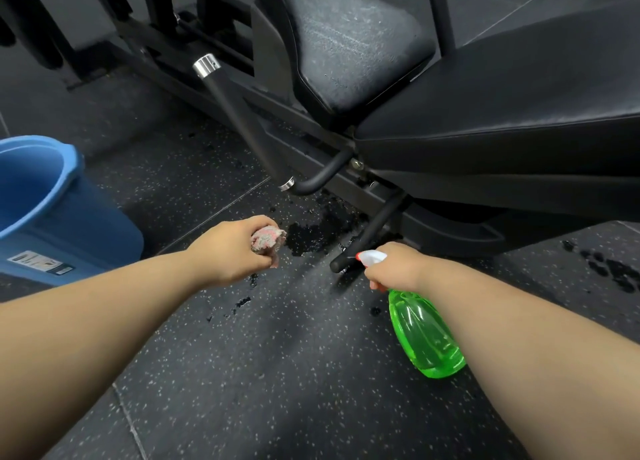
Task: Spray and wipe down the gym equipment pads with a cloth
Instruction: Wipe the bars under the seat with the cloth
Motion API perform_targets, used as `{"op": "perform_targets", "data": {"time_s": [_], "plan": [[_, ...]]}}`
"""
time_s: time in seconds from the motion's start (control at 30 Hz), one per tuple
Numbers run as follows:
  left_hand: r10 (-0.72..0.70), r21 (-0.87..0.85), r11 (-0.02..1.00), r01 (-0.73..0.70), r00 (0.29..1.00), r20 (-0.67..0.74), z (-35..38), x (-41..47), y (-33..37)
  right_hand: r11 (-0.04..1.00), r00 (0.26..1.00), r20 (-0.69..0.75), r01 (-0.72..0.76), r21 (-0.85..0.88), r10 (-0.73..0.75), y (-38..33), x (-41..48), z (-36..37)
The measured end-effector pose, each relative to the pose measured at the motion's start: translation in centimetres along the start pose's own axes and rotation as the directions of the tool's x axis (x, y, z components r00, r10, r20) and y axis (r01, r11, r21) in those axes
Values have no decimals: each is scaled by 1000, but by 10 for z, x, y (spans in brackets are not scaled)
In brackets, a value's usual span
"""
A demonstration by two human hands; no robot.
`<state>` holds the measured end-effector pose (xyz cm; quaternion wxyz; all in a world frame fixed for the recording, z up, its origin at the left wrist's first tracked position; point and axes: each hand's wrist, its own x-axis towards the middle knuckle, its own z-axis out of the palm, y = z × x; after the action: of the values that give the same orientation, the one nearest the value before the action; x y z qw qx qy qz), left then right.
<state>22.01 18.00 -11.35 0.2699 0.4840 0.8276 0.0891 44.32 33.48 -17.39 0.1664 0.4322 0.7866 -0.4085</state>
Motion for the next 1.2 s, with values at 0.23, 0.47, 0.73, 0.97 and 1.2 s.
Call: {"op": "perform_targets", "data": {"time_s": [0.23,0.47,0.73,0.97,1.2], "plan": [[17,10,1000,-17,1000,21,4,1,4,997,981,-185,-65,-42,56,14,4,-8],[15,12,1000,-15,1000,0,0,2,4,989,960,-276,88,121,-51,-14,2,-15],[-36,-59,998,31,995,-90,-14,7,-10,942,909,-383,260,212,-164,-83,19,-20],[-46,-34,998,44,996,-74,-15,3,-20,931,908,-329,325,166,-259,-112,21,-10],[-32,-28,999,29,993,-116,-24,-3,-27,848,805,-472,493,194,-360,-171,11,-23]]}}
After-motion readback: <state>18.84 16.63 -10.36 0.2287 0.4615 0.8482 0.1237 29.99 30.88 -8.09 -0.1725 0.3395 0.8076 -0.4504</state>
